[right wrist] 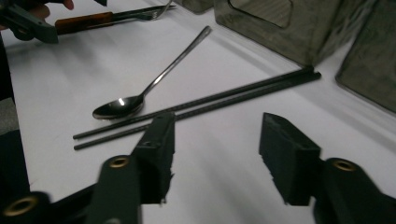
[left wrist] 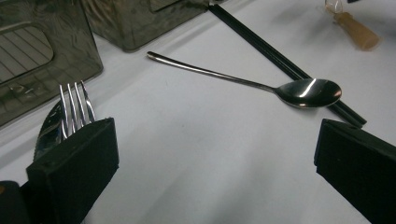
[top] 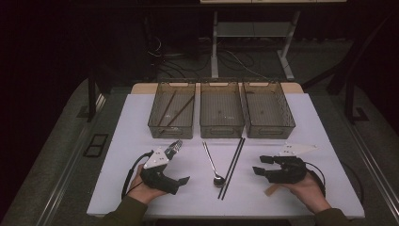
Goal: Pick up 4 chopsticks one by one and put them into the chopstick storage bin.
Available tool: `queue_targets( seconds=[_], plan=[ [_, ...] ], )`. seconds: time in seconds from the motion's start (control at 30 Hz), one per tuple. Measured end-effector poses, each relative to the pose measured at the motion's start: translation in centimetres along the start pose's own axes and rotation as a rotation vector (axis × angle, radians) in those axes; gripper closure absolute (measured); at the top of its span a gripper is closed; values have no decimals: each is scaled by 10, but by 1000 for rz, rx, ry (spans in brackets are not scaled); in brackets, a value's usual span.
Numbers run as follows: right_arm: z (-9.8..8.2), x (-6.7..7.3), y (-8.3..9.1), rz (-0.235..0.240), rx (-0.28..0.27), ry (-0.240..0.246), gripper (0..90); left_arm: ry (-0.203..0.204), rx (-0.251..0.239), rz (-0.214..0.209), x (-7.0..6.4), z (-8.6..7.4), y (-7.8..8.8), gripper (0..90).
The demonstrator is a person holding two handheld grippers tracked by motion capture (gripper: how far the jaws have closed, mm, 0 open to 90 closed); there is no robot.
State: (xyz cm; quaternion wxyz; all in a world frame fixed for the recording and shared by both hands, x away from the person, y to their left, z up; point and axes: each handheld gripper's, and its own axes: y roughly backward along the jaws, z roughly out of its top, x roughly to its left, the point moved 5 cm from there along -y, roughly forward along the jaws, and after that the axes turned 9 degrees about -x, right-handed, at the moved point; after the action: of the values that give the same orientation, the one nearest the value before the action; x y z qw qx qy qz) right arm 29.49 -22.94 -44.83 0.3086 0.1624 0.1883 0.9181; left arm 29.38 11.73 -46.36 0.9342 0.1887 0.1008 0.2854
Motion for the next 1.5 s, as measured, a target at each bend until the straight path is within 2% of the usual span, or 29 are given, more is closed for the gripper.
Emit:
queue_targets(
  seconds=[0.07, 0.23, 0.43, 0.77, 1.03, 1.17, 1.5],
  plan=[
    [4, 3, -6, 11, 1, 7, 552, 16, 3, -4, 1, -1, -1, 0],
    [10, 10, -24, 52, 29, 26, 739, 12, 24, -2, 3, -2, -1, 0],
    [11, 22, -46, 102, 76, 55, 893, 10, 30, -8, 3, -2, 0, 0],
    [9, 37, -72, 139, 123, 87, 898, 11, 32, -18, 2, -2, -1, 0],
    [1, 46, -89, 142, 178, 119, 898, 16, 35, -25, 3, -3, -1, 0],
    [1, 46, -93, 127, 181, 125, 899, 15, 40, -29, 3, -3, -1, 0],
    [-1, 48, -95, 133, 206, 127, 899, 20, 41, -36, 2, -4, -3, 0]
  ],
)
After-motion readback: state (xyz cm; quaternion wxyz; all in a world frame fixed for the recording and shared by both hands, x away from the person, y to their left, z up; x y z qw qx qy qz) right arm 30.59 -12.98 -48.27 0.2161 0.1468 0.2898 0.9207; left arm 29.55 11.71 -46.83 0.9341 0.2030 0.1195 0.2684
